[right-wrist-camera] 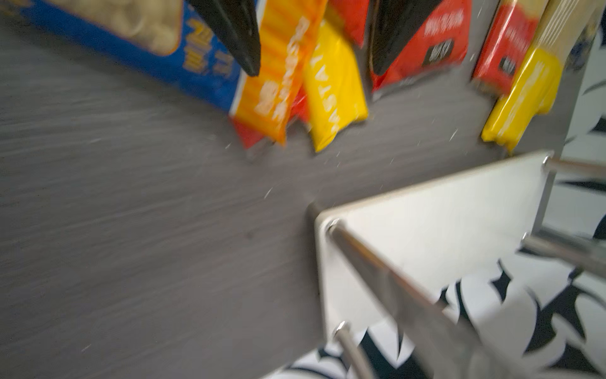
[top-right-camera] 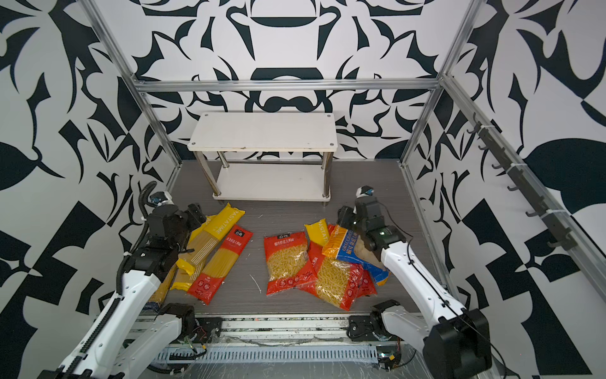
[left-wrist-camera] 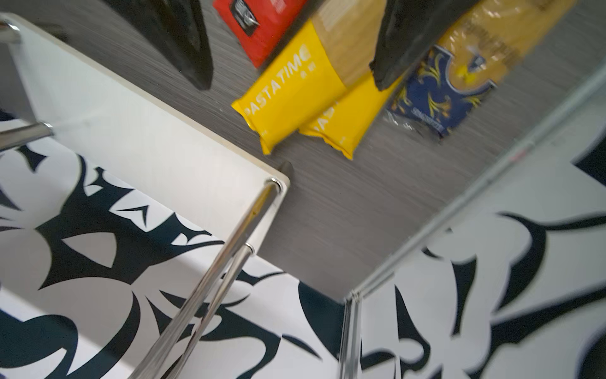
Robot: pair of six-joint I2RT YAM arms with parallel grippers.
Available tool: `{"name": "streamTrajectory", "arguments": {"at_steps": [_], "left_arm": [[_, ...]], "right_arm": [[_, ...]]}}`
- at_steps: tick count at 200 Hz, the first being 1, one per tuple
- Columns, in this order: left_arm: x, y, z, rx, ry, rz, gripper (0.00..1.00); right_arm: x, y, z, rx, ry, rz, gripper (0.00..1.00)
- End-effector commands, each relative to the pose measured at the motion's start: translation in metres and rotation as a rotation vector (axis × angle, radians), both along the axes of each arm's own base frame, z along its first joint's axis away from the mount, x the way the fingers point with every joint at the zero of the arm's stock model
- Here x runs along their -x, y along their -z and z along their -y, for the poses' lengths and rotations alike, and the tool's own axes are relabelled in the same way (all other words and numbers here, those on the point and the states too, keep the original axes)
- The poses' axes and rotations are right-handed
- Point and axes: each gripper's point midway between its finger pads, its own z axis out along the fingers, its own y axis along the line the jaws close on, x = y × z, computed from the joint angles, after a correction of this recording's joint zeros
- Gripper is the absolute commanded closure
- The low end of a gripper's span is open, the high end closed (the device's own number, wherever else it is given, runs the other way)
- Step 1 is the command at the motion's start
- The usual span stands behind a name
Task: Arrange pasta packages on shelves
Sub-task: Pick up the pasta bag from the middle-left of the table.
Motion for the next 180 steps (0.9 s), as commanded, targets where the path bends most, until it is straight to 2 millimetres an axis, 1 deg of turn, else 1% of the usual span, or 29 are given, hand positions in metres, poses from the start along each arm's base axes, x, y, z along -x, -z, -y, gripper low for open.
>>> {"name": "streamTrajectory", "arguments": {"at_steps": [1, 9, 16, 25, 33, 46, 55, 81, 101, 115, 139, 156, 180], "left_arm": [[0.024, 0.027, 0.033, 0.143, 0.138, -0.202, 0.31], [0.027, 0.032, 0.045, 0.187, 0.185, -0.231, 0.34], [0.03, 0.036, 0.056, 0.218, 0.22, -0.251, 0.36], [0.034, 0.043, 0.067, 0.232, 0.242, -0.28, 0.37], [0.039, 0.049, 0.077, 0.218, 0.257, -0.295, 0.37], [0.044, 0.055, 0.085, 0.16, 0.26, -0.299, 0.36], [0.047, 0.059, 0.091, 0.139, 0.275, -0.307, 0.35], [0.051, 0.078, 0.092, 0.143, 0.259, -0.349, 0.34], [0.049, 0.086, 0.083, 0.101, 0.231, -0.357, 0.34], [0.047, 0.085, 0.079, 0.07, 0.225, -0.372, 0.33], [0.041, 0.083, 0.067, 0.061, 0.19, -0.382, 0.31], [0.037, 0.08, 0.062, 0.109, 0.183, -0.37, 0.31], [0.032, 0.077, 0.06, 0.187, 0.191, -0.357, 0.31]], "right_arm": [[0.034, 0.004, -0.032, 0.042, -0.037, -0.067, 0.41], [0.041, 0.008, -0.05, 0.038, -0.066, -0.078, 0.41], [0.048, 0.011, -0.07, 0.027, -0.11, -0.084, 0.41], [0.053, 0.014, -0.092, 0.04, -0.138, -0.068, 0.41], [0.058, 0.017, -0.113, 0.056, -0.173, -0.063, 0.41], [0.065, 0.024, -0.141, 0.091, -0.212, -0.053, 0.41], [0.068, 0.026, -0.161, 0.082, -0.241, -0.046, 0.41], [0.076, 0.035, -0.219, 0.007, -0.307, -0.042, 0.42], [0.082, 0.047, -0.256, -0.037, -0.331, -0.06, 0.42], [0.082, 0.056, -0.276, -0.087, -0.325, -0.087, 0.42], [0.076, 0.068, -0.297, -0.193, -0.282, -0.117, 0.42], [0.076, 0.075, -0.313, -0.225, -0.265, -0.154, 0.4], [0.074, 0.091, -0.331, -0.274, -0.23, -0.208, 0.39]]}}
